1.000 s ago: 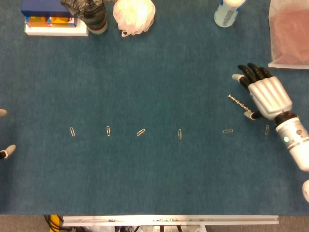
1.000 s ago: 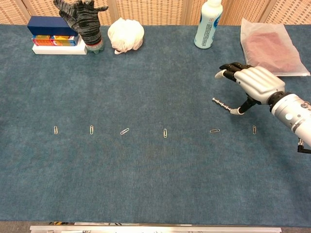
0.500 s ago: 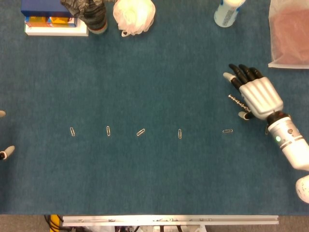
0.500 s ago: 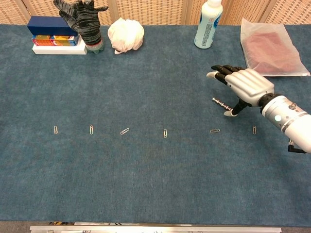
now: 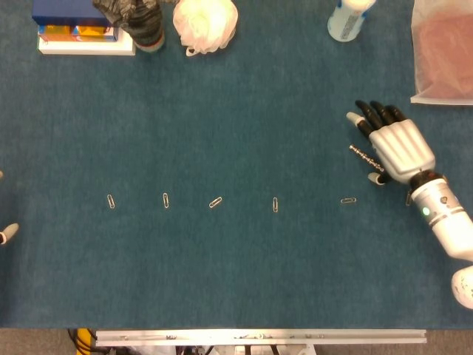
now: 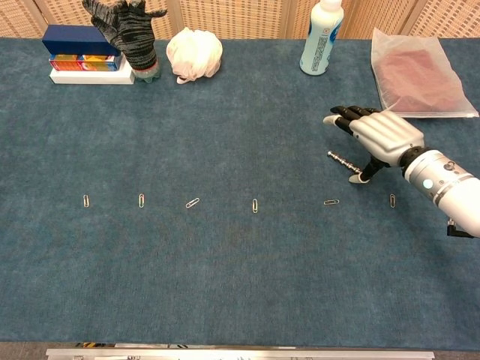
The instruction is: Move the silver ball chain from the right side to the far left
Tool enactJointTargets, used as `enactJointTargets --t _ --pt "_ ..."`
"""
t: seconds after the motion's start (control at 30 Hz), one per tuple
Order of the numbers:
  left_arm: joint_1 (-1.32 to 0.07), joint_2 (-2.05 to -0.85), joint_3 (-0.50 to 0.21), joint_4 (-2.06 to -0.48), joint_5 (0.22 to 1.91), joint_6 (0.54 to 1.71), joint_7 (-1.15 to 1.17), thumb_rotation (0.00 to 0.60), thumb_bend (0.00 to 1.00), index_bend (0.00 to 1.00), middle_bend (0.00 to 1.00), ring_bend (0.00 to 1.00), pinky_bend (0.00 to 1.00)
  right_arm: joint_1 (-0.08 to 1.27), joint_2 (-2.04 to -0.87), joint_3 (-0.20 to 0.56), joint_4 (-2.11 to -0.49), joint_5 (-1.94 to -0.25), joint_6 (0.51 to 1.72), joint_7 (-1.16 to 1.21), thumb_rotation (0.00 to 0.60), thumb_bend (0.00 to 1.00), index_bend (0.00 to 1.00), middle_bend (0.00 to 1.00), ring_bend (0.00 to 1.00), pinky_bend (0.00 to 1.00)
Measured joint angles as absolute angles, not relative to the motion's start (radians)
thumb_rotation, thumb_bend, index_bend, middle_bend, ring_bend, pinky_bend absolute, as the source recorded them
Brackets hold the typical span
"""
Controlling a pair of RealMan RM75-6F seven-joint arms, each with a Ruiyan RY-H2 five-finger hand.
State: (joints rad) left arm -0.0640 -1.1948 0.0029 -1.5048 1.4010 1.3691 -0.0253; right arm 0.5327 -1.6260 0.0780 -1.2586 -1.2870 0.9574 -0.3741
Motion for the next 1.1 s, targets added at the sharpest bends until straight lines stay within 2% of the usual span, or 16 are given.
enactJointTargets --t 0.63,1.1 --pt "-0.063 -1.193 -0.004 -1.507 1.394 1.364 -0.026 0.6 0.02 0.27 0.27 0.29 0.38 0.54 -1.628 0.135 -1.183 -1.228 1.005 -0.4 0.6 0.0 0.12 0.01 0.0 0.12" --pt "-0.063 -1.191 -0.004 -1.518 1.391 1.359 -0.014 0.6 0.02 0.27 0.27 0.29 0.39 0.543 -1.617 0.11 -1.212 -1.243 0.985 -0.374 0.6 0.0 0.12 0.01 0.0 0.12"
